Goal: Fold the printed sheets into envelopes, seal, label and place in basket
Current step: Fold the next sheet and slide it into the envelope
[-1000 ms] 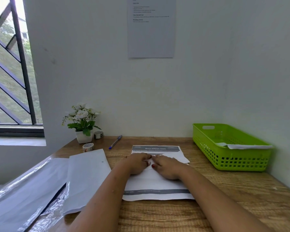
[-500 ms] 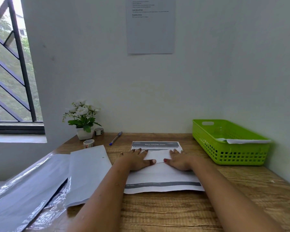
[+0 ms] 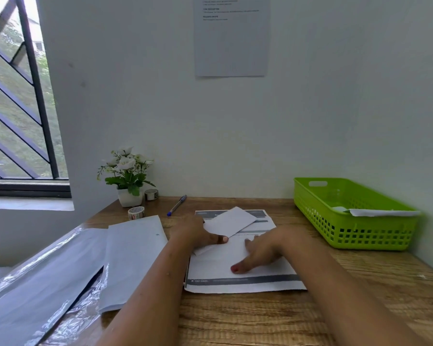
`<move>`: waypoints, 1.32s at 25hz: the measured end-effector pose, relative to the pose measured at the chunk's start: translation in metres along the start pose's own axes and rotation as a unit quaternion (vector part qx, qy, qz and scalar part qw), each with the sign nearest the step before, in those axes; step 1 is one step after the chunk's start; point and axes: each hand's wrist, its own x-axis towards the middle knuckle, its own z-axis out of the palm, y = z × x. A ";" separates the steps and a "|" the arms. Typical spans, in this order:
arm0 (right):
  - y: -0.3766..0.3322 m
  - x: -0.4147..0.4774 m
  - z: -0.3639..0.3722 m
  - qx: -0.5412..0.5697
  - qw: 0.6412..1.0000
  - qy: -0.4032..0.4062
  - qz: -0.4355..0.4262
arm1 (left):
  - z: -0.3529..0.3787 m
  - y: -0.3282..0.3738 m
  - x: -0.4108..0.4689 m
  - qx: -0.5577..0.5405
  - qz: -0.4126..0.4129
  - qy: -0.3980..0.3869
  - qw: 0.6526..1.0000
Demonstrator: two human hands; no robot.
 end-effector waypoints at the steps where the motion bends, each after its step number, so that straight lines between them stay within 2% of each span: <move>1: -0.003 0.004 0.003 0.010 1.000 0.004 0.008 | -0.001 -0.002 0.002 -0.006 -0.017 0.015 1.000; 6: 0.003 0.021 0.009 0.081 0.994 0.060 0.049 | -0.004 -0.009 0.007 -0.012 -0.051 0.026 0.998; 12: 0.032 0.044 0.015 0.129 0.979 0.147 0.050 | -0.003 0.001 0.005 -0.135 -0.028 0.092 0.986; 20: 0.064 0.075 0.019 0.122 0.966 0.223 0.045 | -0.008 0.006 0.000 -0.218 0.000 0.102 0.971; 22: 0.068 0.071 0.020 0.108 0.954 0.278 0.038 | -0.012 0.010 -0.009 -0.254 0.005 0.111 0.961; 24: 0.067 0.062 0.015 0.118 0.916 0.383 0.006 | -0.014 0.016 -0.021 -0.257 0.015 0.106 0.960; 25: 0.065 0.054 0.009 0.169 0.891 0.420 -0.026 | -0.015 0.019 -0.030 -0.247 0.024 0.102 0.963; 26: 0.062 0.043 0.004 0.281 0.859 0.422 -0.064 | -0.017 0.022 -0.041 -0.241 0.036 0.096 0.965; 28: 0.056 0.023 -0.006 0.557 0.750 0.330 -0.135 | -0.025 0.026 -0.062 -0.270 0.057 0.082 0.958; 29: 0.052 0.011 -0.009 0.646 0.694 0.278 -0.155 | -0.028 0.027 -0.071 -0.287 0.073 0.068 0.953; 30: 0.049 -0.002 -0.010 0.690 0.659 0.249 -0.166 | -0.032 0.028 -0.082 -0.296 0.092 0.046 0.950; 31: 0.049 -0.014 -0.011 0.707 0.639 0.251 -0.170 | -0.034 0.030 -0.092 -0.302 0.108 0.017 0.947; 33: 0.053 -0.037 -0.006 0.704 0.627 0.291 -0.163 | -0.036 0.033 -0.111 -0.302 0.135 -0.041 0.943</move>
